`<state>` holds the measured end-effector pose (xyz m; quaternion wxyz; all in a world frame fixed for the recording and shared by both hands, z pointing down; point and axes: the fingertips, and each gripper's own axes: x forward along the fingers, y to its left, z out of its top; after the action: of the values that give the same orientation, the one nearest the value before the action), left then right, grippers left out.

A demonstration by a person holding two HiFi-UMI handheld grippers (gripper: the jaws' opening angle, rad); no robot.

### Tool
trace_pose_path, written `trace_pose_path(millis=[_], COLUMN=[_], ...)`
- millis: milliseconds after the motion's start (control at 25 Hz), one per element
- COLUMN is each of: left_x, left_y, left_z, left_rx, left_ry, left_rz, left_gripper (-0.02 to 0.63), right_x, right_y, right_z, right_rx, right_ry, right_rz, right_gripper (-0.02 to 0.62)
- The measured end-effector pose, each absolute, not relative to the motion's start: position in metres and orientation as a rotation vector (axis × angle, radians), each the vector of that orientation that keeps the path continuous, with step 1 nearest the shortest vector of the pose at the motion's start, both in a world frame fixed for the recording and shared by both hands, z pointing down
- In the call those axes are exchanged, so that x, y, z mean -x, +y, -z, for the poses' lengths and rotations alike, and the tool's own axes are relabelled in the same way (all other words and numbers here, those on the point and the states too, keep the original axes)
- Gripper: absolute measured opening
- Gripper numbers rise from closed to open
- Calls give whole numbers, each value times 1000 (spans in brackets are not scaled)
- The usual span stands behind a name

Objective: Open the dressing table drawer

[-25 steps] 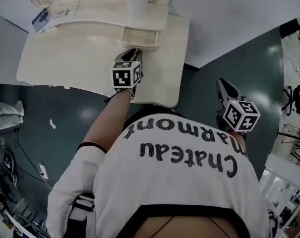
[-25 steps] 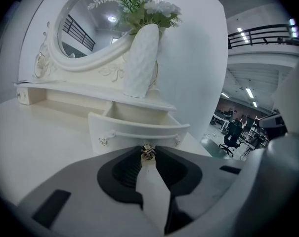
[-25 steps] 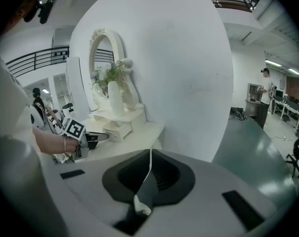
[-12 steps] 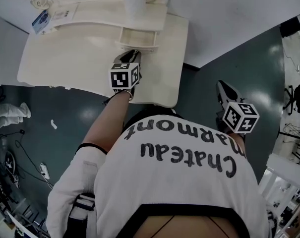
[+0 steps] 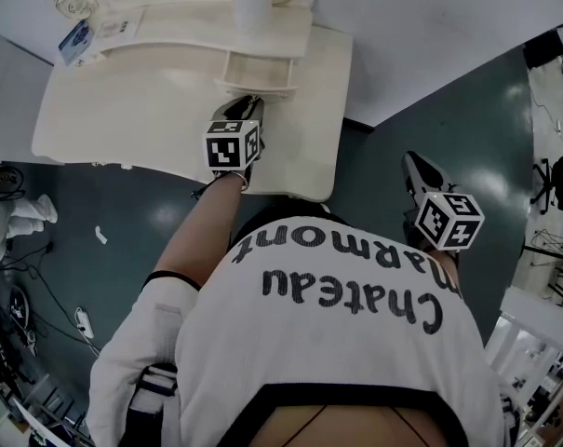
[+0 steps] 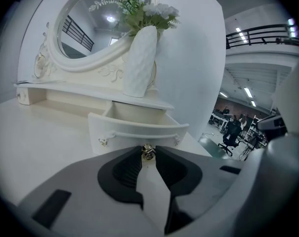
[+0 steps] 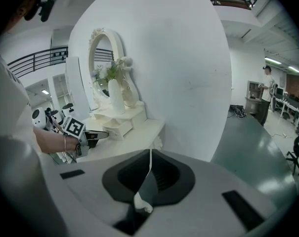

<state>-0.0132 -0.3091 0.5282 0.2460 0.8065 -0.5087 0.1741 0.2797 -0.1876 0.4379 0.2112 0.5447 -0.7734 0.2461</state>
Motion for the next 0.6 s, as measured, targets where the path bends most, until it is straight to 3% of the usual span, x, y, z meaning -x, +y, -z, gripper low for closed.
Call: trace_pose_path(millis=[600], left_x=[15], left_y=[-302], left_z=[-528], left_rx=[-2204], left_ry=[-1371], left_rz=[-479], left_gripper=[94], right_x=[-271], right_y=[-185], right_z=[-435], right_rx=[-1500], right_ry=[-2159], right_rz=[-665], right_gripper=[28])
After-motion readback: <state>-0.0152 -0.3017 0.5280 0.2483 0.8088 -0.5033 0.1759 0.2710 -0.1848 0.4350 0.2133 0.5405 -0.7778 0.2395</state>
